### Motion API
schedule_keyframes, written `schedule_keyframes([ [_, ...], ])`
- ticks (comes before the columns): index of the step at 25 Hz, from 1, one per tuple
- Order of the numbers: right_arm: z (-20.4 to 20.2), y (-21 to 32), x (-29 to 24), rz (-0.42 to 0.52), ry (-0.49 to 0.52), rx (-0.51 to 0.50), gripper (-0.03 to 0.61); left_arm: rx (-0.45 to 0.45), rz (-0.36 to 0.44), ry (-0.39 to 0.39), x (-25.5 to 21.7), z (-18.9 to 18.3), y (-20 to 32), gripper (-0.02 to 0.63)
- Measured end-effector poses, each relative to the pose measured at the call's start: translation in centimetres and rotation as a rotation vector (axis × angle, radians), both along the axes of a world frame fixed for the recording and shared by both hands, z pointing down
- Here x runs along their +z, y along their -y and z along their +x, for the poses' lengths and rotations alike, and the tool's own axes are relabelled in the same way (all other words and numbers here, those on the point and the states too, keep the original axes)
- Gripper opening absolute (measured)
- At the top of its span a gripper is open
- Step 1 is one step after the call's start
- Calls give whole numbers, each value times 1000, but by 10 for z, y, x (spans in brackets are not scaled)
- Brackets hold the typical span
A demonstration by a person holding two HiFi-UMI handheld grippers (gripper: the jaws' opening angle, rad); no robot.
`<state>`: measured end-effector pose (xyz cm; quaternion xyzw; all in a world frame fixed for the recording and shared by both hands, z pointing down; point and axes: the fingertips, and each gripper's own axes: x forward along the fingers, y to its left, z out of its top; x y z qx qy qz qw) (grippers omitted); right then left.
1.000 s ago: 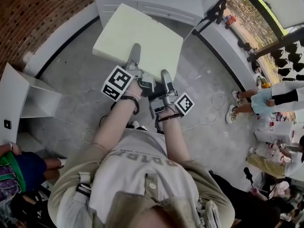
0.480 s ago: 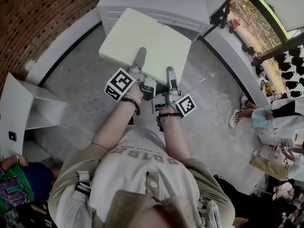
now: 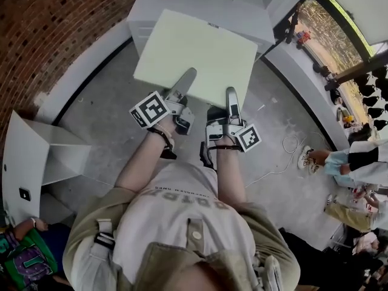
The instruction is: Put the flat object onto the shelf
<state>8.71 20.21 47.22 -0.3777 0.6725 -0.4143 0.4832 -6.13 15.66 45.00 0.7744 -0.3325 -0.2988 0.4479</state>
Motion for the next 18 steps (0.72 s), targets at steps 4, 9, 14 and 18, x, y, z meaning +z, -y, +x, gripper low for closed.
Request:
schedule_keyframes([
  [4, 0, 28, -1, 1, 10, 27, 331, 8, -28, -42, 7, -14, 29, 396],
  [9, 0, 66, 1, -23, 3, 41, 331, 32, -45, -57, 12, -21, 68, 392],
  [14, -2, 103, 7, -68, 11, 53, 331, 29, -68, -61, 13, -23, 109, 362],
  [18, -1, 135, -2, -62, 15, 60, 330, 23, -58, -69, 3, -23, 142, 357],
])
